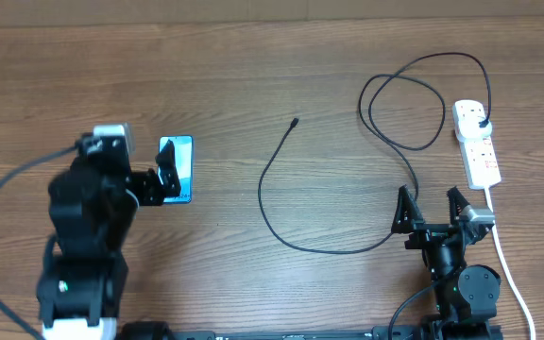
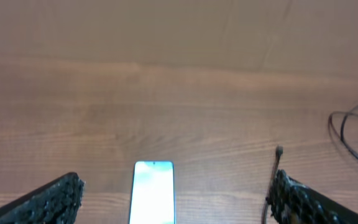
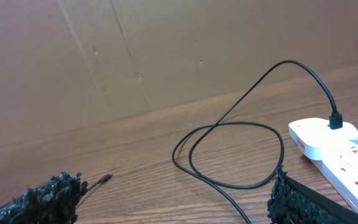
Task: Plug charger to phone and switch on socket
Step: 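Raise the left arm and swing the gripper over the phone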
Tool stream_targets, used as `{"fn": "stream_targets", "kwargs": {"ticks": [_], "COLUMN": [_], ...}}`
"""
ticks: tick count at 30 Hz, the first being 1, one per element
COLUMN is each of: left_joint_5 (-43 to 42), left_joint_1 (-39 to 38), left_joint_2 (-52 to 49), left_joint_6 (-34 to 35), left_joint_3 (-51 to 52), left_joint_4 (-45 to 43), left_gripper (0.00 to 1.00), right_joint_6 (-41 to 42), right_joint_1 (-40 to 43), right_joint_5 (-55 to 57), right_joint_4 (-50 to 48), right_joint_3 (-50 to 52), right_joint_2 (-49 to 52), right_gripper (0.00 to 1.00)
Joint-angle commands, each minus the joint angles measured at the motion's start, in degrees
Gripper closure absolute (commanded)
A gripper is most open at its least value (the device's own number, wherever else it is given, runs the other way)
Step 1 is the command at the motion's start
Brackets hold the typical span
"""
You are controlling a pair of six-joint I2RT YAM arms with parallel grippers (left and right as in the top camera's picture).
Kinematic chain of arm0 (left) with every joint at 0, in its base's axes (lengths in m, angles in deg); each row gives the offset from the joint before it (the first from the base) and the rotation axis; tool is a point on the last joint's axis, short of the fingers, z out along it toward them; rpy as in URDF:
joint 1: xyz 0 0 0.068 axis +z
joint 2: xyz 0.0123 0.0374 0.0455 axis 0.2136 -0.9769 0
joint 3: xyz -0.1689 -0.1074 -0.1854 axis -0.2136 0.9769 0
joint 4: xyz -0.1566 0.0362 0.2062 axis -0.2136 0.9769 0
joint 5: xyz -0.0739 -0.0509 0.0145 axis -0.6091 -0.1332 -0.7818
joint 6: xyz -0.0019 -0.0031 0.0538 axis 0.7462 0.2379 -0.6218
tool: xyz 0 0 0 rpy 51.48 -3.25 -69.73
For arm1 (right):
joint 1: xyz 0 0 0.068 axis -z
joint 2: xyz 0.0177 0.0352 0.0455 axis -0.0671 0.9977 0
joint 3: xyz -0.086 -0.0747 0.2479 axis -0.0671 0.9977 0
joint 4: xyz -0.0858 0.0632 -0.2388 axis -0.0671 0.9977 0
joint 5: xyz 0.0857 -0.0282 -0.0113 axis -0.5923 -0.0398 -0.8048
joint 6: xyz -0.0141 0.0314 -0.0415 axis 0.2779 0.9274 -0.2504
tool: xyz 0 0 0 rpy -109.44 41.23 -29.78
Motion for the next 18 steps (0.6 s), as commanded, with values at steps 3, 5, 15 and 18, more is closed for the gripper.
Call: {"fn": "stream_targets", "kwargs": {"ticks": [3,5,15,18], "left_joint_5": [-0.8,-0.9,-10.2,-11.4], "left_joint_1": [0.2,0.2,0.2,0.2], "left_joint_2": [-9.2,-12.9,-24.4,-27.1], "left_joint_6": [-1.0,-2.3,-1.3,-1.4], "left_joint_3": [-11.2,-14.7,-19.0,-19.0], "left_joint_4": [9.6,13.5,23.5,23.6], "left_gripper": [0.0,0.0,0.0,0.01], "right_joint_6": [-0.2,-0.2,-0.2,-0.2], "right_joint_1": [0.1,0.1,0.1,0.1], "right_joint_5": [0.6,0.6,0.6,0.6], "right_joint_4": [-0.4,-0.4,-0.4,-0.4], "right_joint_3": [0.6,0.6,0.6,0.6], "right_joint_2": [-0.5,-0.5,-0.5,-0.5], "right_gripper": [0.0,0.0,0.0,0.0]}}
